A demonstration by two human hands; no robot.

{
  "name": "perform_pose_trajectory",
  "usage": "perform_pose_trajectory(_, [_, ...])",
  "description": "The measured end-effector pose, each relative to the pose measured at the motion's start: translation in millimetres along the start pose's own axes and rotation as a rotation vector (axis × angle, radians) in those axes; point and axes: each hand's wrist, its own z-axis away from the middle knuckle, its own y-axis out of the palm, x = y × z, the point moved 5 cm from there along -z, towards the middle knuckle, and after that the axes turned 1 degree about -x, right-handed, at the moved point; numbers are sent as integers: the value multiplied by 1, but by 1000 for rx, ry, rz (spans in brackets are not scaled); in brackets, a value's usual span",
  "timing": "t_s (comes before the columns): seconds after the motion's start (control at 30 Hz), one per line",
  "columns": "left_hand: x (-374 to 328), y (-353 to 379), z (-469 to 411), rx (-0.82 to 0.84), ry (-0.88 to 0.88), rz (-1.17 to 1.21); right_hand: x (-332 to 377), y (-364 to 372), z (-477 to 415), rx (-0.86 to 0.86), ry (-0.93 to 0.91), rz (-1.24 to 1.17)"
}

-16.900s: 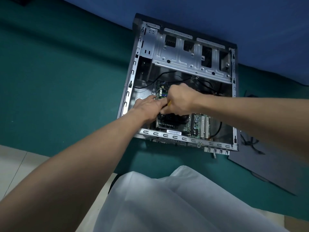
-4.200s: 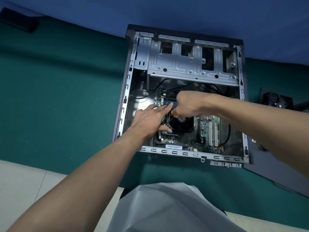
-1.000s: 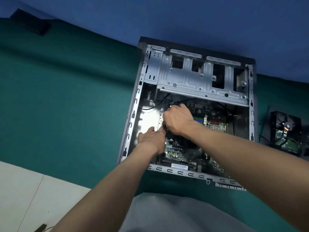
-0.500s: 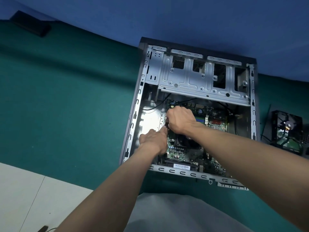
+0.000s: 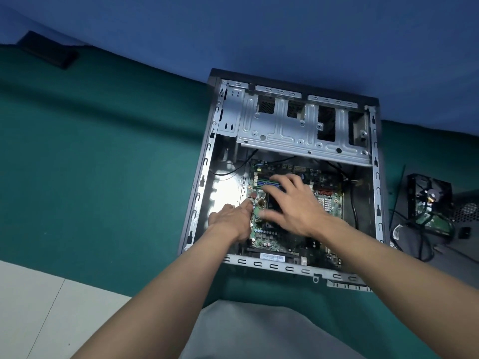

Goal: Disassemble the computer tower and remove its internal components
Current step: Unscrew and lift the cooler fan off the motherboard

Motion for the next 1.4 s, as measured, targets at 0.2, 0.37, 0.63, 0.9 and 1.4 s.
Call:
perform_pose_trajectory(0.2, [-3, 0, 4, -31, -2, -14, -12, 18, 13, 76, 15, 94])
perform_pose_trajectory(0.37, [0, 3, -1, -19, 26, -27, -16, -13, 22, -50, 60, -31])
perform_pose_trajectory(0.63, [-36, 1, -9, -55, 36, -287, -58, -100, 93, -386, 215, -462])
perform_pose_trajectory(0.9, [-109, 24, -17, 61, 230, -255, -164, -89, 188, -664, 617, -655])
perform_pose_trajectory(1.4, [-107, 43, -37, 64, 148, -273, -196, 88, 251, -247, 1237, -487])
